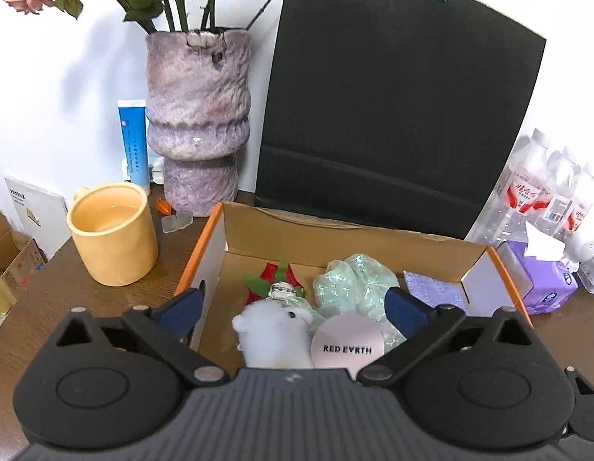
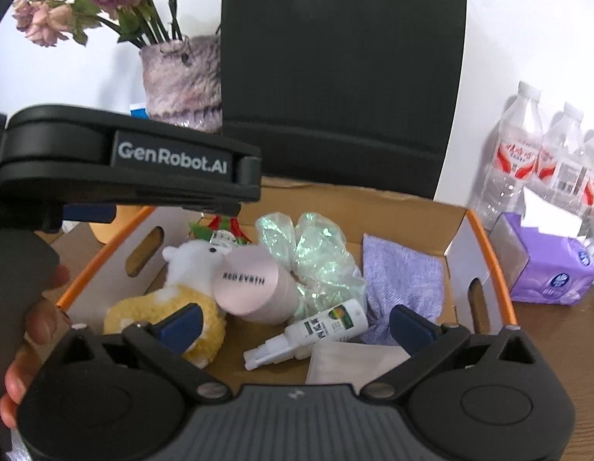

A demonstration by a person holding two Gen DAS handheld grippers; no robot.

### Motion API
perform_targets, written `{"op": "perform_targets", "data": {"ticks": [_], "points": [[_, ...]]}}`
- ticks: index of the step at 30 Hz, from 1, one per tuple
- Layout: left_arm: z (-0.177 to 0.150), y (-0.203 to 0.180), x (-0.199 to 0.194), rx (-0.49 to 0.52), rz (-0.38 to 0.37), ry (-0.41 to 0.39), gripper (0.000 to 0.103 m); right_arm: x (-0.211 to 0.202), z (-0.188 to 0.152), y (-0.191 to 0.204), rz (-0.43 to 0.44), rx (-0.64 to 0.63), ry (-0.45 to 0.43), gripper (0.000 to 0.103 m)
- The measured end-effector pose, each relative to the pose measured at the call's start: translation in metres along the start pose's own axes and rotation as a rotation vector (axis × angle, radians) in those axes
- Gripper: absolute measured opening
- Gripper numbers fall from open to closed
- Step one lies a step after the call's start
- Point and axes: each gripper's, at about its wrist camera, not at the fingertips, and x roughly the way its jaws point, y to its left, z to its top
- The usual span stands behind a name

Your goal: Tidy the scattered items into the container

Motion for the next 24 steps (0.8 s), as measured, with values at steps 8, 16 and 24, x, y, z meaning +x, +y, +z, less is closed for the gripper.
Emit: {"op": "perform_targets", "data": {"ticks": [8,16,24], "points": [[-0.001,0.008,-0.043,0.001,-0.015,-0.067,0.103,-0.038,-0.006,-0.002,-0.023,-0.009,-0.030,0.103],[-0.007,0.020,-0.108,0.011,-0.095,-0.118,0.103,-0.104,-0.019,-0.012,-0.049,-0.018,-0.062,0.103],[-0.034,0.015,-0.166,0.035,-0.170,-0.147,0.103,-0.178,-0.051,-0.030,-0.033,-0.032,-0.094,0.103]]}}
